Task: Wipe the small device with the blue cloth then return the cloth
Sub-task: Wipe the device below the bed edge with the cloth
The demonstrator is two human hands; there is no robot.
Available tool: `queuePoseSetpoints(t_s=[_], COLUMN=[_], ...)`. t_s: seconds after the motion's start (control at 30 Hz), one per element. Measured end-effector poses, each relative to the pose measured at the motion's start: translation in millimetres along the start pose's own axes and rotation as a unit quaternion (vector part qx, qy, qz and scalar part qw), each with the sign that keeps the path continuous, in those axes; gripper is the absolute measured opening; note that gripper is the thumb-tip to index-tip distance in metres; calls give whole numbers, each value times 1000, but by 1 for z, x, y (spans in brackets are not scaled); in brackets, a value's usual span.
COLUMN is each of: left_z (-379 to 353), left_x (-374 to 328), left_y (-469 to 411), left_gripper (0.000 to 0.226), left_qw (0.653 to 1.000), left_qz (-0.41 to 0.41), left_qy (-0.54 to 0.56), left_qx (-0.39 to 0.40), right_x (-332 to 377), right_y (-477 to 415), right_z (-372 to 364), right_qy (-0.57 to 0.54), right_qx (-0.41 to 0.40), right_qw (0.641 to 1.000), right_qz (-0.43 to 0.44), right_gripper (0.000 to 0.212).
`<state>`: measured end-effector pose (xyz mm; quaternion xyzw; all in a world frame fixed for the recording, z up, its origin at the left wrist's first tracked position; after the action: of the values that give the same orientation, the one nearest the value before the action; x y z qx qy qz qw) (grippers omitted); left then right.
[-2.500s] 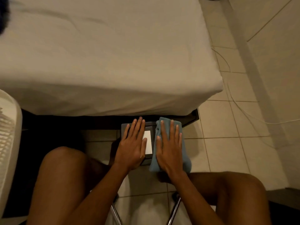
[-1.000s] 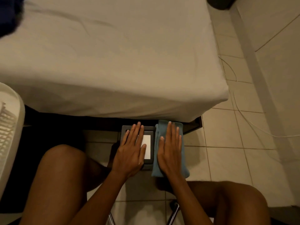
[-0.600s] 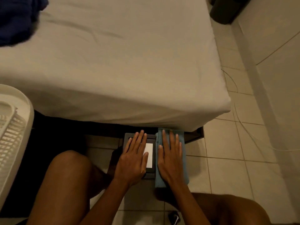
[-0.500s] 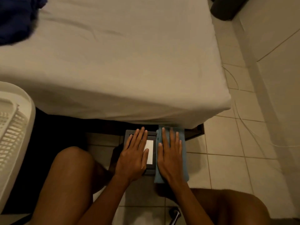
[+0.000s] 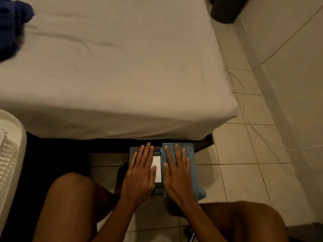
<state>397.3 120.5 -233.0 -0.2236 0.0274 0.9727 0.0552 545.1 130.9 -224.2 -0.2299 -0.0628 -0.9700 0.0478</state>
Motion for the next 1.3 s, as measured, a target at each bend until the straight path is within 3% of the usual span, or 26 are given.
queuePoseSetpoints(t_s=[0.1,0.5,0.7,0.83,0.97,1.17,1.3], left_z=[0,-1,0,0,0,2,2], left_x=[1,1,-1,-1,0,-1,-3], left_y=[-3,-1,-5,-4,-4,-2,-5], left_gripper=[61,59,60,59,59,58,59], left_qw=[1000,1000,1000,1000,1000,1000,999], left_qz=[0,-3,-4,-6,-4,-2,-6], left_qy=[9,-3,-7,-14,-17,-11,-29], left_qx=[-7,-20,-15,-7,-7,-10,-16], right_x=[6,3,6,2,4,3,4], right_y=[-15,-7,-22,-11,-24,0,-27], right_z=[4,-1,1,2,5,3,7], right_qy=[-4,6,8,20,18,3,18], right_qx=[-15,-2,-55,-20,-12,16,-32], right_qw=[1000,1000,997,1000,1000,999,999], right_qz=[-26,6,-57,3,-20,32,-35], right_gripper=[56,54,54,56,55,56,55])
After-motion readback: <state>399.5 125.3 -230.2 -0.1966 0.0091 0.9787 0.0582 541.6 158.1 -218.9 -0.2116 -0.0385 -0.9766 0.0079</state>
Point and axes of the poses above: each hand's wrist, its own y-axis away from the middle knuckle, its own z-axis out of the back of the hand, x = y × z, the point moved 3 cm from there along -y, towards the middle knuckle, and after that the axes turned 3 degrees about -y, right-handed, at the moved point
